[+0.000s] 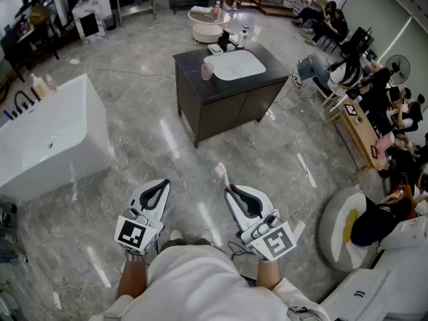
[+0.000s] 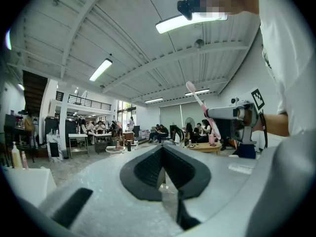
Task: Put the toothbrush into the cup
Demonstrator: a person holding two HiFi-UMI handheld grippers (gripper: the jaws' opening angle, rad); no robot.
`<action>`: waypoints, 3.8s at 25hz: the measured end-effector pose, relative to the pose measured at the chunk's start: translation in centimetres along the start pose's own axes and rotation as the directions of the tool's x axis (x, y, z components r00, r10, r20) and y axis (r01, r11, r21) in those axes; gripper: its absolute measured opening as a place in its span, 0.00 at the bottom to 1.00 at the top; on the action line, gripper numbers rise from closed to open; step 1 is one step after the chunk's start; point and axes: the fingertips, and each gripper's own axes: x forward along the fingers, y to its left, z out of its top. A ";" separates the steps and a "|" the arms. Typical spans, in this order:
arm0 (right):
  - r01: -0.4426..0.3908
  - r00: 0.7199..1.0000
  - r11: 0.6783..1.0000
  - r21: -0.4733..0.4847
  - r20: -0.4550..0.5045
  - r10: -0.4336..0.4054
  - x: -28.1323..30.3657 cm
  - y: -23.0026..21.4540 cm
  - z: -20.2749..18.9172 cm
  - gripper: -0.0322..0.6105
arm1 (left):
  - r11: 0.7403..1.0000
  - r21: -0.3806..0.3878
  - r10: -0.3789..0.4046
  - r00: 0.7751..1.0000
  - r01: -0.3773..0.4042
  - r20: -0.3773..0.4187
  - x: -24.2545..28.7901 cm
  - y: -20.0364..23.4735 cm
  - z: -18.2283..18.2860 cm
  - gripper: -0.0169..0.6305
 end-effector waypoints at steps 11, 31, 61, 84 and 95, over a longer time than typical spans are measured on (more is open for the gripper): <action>-0.014 1.000 1.000 -0.002 0.012 0.014 0.9 -0.4 -0.3 0.12 | 1.000 0.004 0.020 1.000 -0.020 0.008 0.2 0.5 -0.4 0.02; 0.019 1.000 0.999 0.027 0.023 -0.020 -2.0 -3.6 -0.9 0.12 | 0.999 -0.008 -0.034 0.999 0.035 0.035 4.1 -2.5 1.2 0.02; 0.060 0.998 0.997 0.046 -0.013 -0.059 5.1 -20.0 -5.7 0.12 | 1.000 0.005 -0.029 1.000 0.029 -0.006 20.6 5.4 -0.7 0.02; 0.136 0.987 0.991 -0.018 -0.078 -0.137 34.4 -38.0 -7.3 0.12 | 0.994 -0.061 -0.090 0.995 0.092 0.032 41.1 32.8 -0.5 0.02; 0.000 0.995 0.997 -0.080 -0.099 -0.008 38.0 -46.0 -9.0 0.12 | 0.998 -0.066 -0.007 1.000 0.008 0.006 47.1 33.6 0.2 0.02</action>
